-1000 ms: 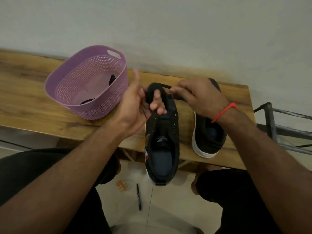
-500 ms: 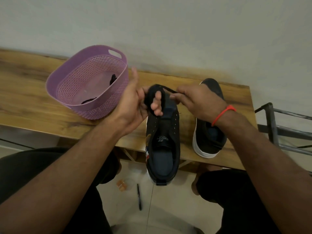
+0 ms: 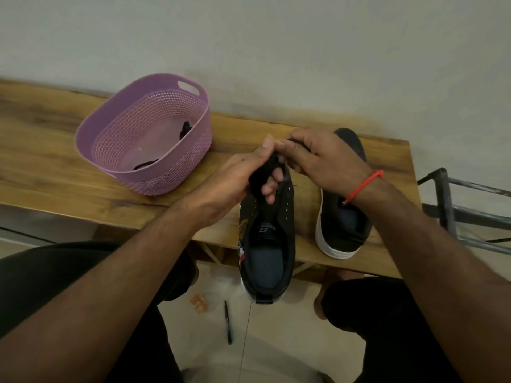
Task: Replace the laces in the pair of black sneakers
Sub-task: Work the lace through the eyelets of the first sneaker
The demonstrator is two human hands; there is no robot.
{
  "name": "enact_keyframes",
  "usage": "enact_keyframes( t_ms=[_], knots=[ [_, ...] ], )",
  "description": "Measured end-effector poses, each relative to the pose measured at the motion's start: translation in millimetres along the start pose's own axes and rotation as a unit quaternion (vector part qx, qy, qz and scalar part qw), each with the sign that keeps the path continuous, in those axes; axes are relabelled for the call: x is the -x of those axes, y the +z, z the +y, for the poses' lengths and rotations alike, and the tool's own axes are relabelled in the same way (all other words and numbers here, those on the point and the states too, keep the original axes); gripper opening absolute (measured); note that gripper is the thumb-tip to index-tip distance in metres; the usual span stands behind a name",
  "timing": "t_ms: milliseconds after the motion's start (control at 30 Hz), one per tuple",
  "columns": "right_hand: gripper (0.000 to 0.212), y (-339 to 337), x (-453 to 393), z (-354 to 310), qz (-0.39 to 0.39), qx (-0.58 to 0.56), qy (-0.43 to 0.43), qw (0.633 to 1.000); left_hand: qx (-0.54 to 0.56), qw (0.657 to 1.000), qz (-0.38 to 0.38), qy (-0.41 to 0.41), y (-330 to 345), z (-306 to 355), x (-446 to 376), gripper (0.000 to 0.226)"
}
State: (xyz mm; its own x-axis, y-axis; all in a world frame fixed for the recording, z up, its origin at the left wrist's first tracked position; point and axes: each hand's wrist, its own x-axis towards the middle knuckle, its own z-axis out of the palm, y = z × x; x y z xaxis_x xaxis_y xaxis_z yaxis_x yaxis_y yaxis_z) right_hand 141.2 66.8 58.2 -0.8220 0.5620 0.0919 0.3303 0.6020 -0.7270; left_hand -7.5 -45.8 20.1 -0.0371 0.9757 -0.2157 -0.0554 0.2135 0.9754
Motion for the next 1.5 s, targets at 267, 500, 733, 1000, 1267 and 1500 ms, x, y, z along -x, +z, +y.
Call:
enact_keyframes(
  t_ms=[267, 500, 733, 1000, 1267, 1500],
  knots=[
    [0.023, 21.3, 2.3, 10.8, 0.036, -0.237, 0.085, 0.967, 0.095, 0.995, 0.014, 0.011, -3.9, 1.7, -0.3, 0.025],
    [0.027, 29.7, 6.4, 2.1, -0.061, -0.387, 0.106, 0.914, 0.149, 0.988, 0.025, 0.01, -6.9, 0.1, -1.0, 0.03],
    [0.024, 30.1, 7.6, 2.9, -0.052, -0.385, 0.103, 0.916, 0.22, 0.974, 0.045, -0.008, -6.0, 4.7, 1.0, 0.029],
    [0.026, 30.3, 8.1, 0.8, -0.074, -0.327, 0.091, 0.938, 0.202, 0.978, 0.059, -0.006, -7.4, 2.2, 0.1, 0.03],
    [0.019, 35.3, 5.5, 16.0, -0.029, -0.097, 0.051, 0.994, 0.216, 0.975, 0.054, -0.007, -7.8, 1.2, 0.4, 0.03],
    [0.024, 33.5, 2.8, 15.8, -0.002, -0.031, 0.018, 0.999, 0.205, 0.976, 0.071, -0.002, -7.4, -1.2, -2.9, 0.029]
  ],
)
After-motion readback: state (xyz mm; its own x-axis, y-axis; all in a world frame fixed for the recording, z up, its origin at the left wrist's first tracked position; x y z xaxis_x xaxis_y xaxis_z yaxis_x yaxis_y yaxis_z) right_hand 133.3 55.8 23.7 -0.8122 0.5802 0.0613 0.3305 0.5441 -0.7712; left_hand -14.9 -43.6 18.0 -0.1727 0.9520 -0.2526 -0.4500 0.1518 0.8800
